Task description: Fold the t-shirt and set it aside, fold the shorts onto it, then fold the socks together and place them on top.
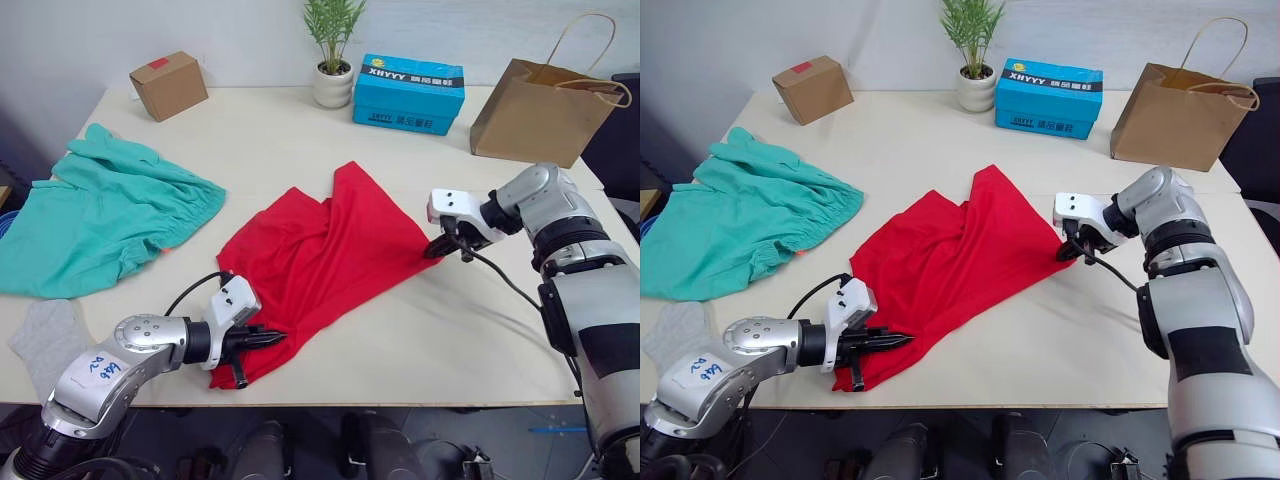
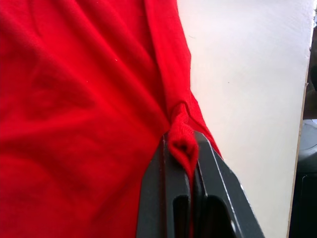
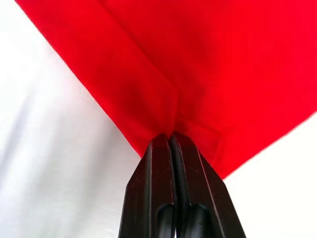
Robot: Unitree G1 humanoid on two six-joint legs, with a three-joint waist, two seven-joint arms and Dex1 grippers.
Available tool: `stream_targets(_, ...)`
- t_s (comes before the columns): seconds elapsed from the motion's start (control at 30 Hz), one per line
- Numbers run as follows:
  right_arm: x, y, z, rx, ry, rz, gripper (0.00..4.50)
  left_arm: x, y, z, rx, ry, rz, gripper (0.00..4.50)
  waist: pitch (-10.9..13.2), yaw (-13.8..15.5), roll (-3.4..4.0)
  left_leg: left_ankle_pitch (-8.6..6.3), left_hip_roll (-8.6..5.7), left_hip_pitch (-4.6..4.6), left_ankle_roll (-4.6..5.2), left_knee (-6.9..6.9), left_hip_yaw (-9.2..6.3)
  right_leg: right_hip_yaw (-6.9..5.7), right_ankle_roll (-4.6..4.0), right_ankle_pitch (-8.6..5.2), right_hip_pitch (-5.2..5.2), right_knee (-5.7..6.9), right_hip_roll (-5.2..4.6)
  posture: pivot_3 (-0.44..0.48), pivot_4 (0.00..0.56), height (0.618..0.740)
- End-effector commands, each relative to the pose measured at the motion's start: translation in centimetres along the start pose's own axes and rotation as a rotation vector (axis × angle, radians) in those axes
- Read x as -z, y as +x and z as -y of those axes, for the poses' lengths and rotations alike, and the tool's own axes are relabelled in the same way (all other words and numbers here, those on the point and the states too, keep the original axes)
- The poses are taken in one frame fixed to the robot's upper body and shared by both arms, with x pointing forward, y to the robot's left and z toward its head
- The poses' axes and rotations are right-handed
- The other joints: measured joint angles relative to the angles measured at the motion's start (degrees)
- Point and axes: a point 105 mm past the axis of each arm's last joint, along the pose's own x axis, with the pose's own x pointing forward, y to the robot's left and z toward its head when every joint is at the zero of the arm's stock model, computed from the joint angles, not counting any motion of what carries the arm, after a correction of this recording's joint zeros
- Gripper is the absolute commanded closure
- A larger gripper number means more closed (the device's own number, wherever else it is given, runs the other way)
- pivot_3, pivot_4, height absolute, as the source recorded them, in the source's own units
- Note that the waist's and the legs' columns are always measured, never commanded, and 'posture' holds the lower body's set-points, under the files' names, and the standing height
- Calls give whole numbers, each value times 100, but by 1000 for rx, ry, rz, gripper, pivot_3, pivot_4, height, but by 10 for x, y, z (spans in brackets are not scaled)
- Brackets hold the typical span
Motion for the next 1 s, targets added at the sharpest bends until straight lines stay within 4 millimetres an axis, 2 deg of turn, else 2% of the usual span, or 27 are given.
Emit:
stream_targets(0.03,-6,-10,3,21,-9,44,4463,-5,-1,0,4,27,16,4500,0,0,0,0,0,0,0,0,0,0,0,0,0,0,0,0,150,740)
stream_targets(0.2,-5,-11,0,-2,-19,49,4463,-4,-2,-1,2,28,16,4500,0,-5,0,0,0,1,0,-2,0,0,0,0,0,0,1,0,150,740)
stream_targets(0.27,-2,-18,-1,-8,-21,47,4463,-5,-5,-1,-4,38,26,4500,0,-2,0,0,0,0,0,-1,0,0,0,0,0,0,0,0,150,740)
stream_targets(0.4,23,-36,-8,-16,10,-5,4463,-23,-22,1,27,110,126,4500,2,27,1,0,0,-2,0,-1,-2,-2,0,0,0,-4,0,0,150,740)
stream_targets(0.5,45,-41,-17,-11,31,-26,4463,-13,-39,-14,-48,261,58,4500,2,16,1,-2,0,-3,1,0,-2,-3,0,0,0,-10,-1,0,150,740)
stream_targets(0.57,53,-39,-28,-32,40,-13,4463,-6,-45,-14,-37,272,27,4500,4,13,4,-4,-2,0,1,-2,1,-2,-1,0,1,-9,-1,0,150,740)
stream_targets(0.63,60,-35,-52,-102,42,-7,4463,-1,-50,-9,13,263,7,4500,10,17,16,-5,-1,-1,2,-7,1,-3,-1,-1,-1,-10,-1,0,150,740)
stream_targets(0.73,58,-29,-86,-208,68,30,4463,5,-53,0,91,255,-21,4500,19,10,30,-10,0,3,1,-7,2,-3,2,-3,-2,-11,-1,0,150,740)
stream_targets(0.8,51,-25,-100,-245,84,84,4463,6,-52,3,126,260,-23,4500,19,2,30,-16,7,5,-6,-8,0,-6,2,-4,-2,-9,4,0,150,740)
stream_targets(0.83,47,-25,-101,-245,87,106,4463,6,-51,2,132,262,-21,4500,19,-9,30,-18,7,7,-7,-10,1,-5,1,-4,-2,-7,5,0,150,740)
stream_targets(0.93,22,-28,-80,-140,71,254,4463,1,-47,-1,151,289,-23,4500,20,-7,29,-19,7,11,-5,-4,7,-1,0,-3,-4,6,5,0,150,740)
stream_targets(1.0,11,-32,-75,-136,101,309,4463,-1,-46,-2,160,296,-24,4500,20,10,30,-17,7,10,0,-5,7,0,-2,1,-6,10,4,0,150,740)
